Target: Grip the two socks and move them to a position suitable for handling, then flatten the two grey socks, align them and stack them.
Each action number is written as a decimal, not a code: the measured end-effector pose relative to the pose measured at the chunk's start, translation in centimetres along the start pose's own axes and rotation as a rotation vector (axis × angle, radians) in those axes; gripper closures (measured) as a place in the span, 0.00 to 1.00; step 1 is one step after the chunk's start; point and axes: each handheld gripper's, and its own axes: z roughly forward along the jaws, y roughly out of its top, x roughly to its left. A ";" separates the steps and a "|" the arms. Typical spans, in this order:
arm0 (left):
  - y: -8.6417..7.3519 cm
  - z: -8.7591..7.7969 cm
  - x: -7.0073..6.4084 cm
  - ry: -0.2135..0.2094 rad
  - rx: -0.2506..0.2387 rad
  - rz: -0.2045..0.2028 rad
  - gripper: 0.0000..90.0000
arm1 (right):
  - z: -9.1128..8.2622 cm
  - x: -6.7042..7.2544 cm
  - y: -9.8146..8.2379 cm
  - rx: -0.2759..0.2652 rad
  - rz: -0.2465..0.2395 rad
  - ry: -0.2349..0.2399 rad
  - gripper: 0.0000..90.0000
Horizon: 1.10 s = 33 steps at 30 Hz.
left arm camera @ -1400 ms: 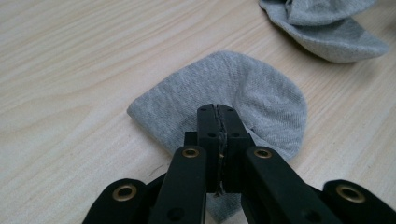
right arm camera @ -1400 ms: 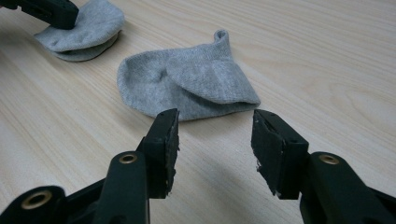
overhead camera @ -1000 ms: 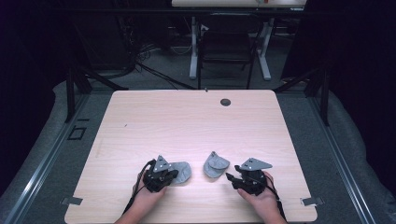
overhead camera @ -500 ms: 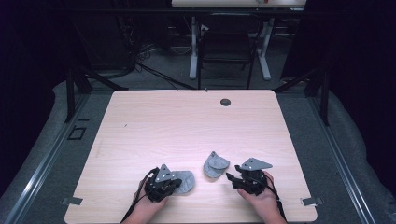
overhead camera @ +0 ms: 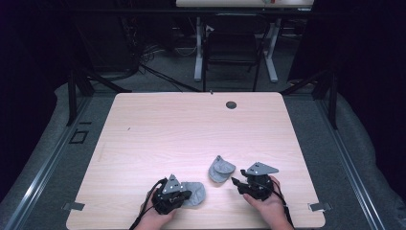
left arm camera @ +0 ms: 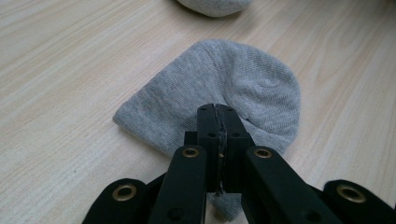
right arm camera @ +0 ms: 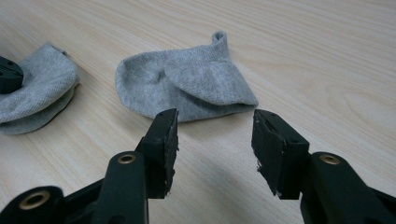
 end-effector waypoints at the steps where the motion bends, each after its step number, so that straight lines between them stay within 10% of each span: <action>1: 0.0 0.0 0.0 -0.003 -0.001 -0.003 0.99 | 0.0 0.0 0.0 0.000 -0.001 0.000 0.56; 23: 0.1 -3.7 4.1 0.050 -0.109 -0.147 0.80 | 0.4 -0.1 2.8 0.038 -0.102 -0.053 0.86; 33: -0.3 -4.4 5.2 0.082 -0.121 -0.176 0.77 | 2.5 -1.6 4.3 0.055 -0.069 -0.072 0.89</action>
